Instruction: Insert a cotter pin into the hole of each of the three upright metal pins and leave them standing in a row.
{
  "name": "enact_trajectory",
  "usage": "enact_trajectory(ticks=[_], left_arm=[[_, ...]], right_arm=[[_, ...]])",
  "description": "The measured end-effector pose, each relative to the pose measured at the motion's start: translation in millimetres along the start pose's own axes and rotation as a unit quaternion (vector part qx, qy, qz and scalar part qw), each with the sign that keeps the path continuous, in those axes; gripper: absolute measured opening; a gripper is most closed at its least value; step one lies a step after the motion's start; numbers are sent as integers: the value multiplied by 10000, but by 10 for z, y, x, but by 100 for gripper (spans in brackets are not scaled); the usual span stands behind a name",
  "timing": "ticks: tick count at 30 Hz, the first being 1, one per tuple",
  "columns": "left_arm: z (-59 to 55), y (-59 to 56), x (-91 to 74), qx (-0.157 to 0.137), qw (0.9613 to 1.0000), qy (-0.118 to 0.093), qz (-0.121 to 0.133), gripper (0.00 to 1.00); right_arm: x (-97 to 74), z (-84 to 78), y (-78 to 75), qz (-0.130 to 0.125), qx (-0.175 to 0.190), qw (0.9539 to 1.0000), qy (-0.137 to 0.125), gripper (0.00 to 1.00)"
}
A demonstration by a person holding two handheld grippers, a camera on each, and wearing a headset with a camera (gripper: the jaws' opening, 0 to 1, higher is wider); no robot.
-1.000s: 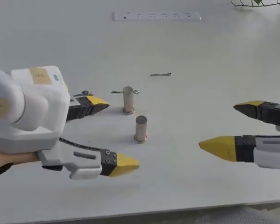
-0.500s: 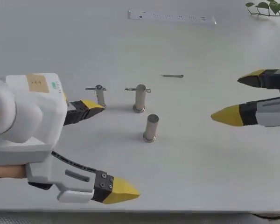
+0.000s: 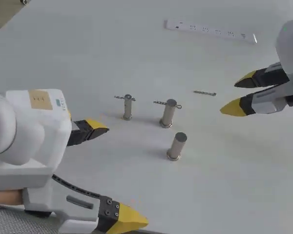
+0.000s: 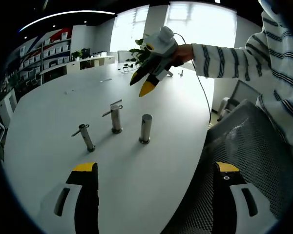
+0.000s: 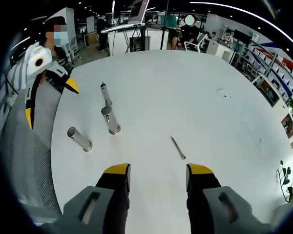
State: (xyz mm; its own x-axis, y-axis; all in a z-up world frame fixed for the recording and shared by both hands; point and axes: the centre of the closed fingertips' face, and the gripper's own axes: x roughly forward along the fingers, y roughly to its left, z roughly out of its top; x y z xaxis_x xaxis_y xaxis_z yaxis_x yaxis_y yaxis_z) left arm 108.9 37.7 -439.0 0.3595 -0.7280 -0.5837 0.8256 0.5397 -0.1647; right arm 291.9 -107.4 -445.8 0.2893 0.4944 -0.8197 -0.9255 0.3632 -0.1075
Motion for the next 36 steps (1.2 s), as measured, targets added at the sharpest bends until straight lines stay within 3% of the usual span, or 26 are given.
enact_trajectory(ticks=[10,17,26,36], left_arm=[[-20,-41,15,-149,9998,44,-88,92],[-24,-39,29,-243,9997,33,-58,91],[-21,-44,32,-299,9995,22,-64,90],[-3,-57,43,-396,9992,-58,-64,89]], right_arm=[[279,-1,-249,-23,-430,9982,421,21],[414,-50,-352,31,-600,9965,580,16],[553,-45,-450,-28,-791,9948,642,8],[653,-69,-431,176,-914,9927,763,0]])
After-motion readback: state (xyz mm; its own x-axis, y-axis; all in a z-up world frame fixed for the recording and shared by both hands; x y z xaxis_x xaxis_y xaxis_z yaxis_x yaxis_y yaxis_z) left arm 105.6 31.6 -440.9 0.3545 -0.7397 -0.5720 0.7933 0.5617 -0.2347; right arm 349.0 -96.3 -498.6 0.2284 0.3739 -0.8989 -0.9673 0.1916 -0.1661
